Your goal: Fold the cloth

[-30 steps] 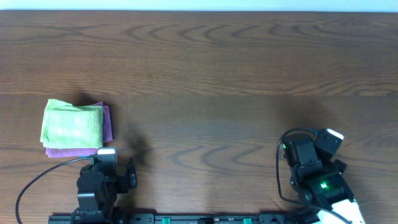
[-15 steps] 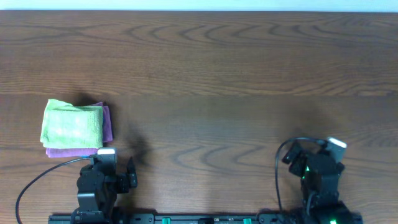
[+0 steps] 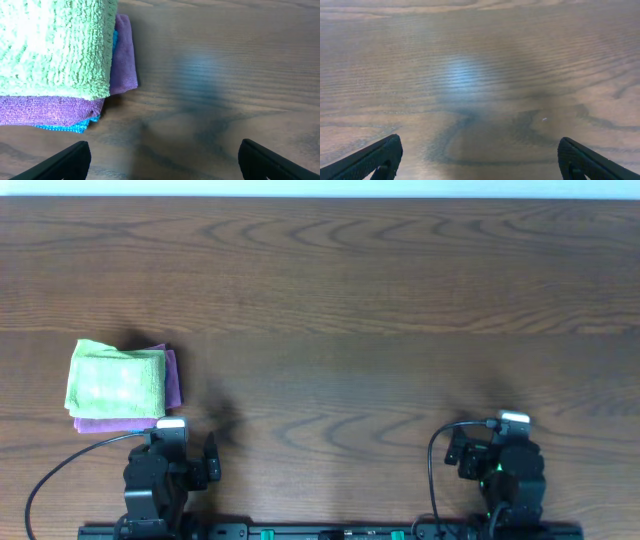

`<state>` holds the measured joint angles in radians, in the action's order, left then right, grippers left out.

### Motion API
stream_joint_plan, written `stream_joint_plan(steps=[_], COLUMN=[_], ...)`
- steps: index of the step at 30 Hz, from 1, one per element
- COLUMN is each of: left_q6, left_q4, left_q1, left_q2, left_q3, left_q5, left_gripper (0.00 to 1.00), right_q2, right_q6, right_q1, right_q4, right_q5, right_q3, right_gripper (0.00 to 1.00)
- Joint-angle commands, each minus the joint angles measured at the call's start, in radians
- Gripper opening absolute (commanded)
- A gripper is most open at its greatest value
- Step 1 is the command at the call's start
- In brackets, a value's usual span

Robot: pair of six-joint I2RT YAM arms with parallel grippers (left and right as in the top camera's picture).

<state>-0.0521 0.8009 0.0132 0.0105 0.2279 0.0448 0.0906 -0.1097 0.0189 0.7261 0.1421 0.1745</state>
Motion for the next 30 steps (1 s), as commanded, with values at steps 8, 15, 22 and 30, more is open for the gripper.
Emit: stream_joint_plan(steps=[8, 15, 22, 30], left_q6=[0.014, 0.014, 0.014, 0.014], left_q4=[0.032, 0.032, 0.032, 0.032], left_q1=[0.005, 0.005, 0.005, 0.005], left_q2=[-0.007, -0.007, -0.007, -0.007], left_q3=[-0.042, -0.042, -0.042, -0.042], left_q5=[0.000, 0.000, 0.000, 0.000], left_gripper=[0.95, 0.95, 0.95, 0.95], right_q2=[-0.086, -0.086, -0.085, -0.085], right_q6=[0.116, 0.115, 0.115, 0.115], right_q1=[-0.033, -0.033, -0.033, -0.033], right_q4=[0.019, 0.019, 0.010, 0.010], right_q5=[-0.019, -0.019, -0.019, -0.019], right_q3=[-0.012, -0.012, -0.011, -0.011], right_gripper=[0.99, 0.99, 0.99, 0.99])
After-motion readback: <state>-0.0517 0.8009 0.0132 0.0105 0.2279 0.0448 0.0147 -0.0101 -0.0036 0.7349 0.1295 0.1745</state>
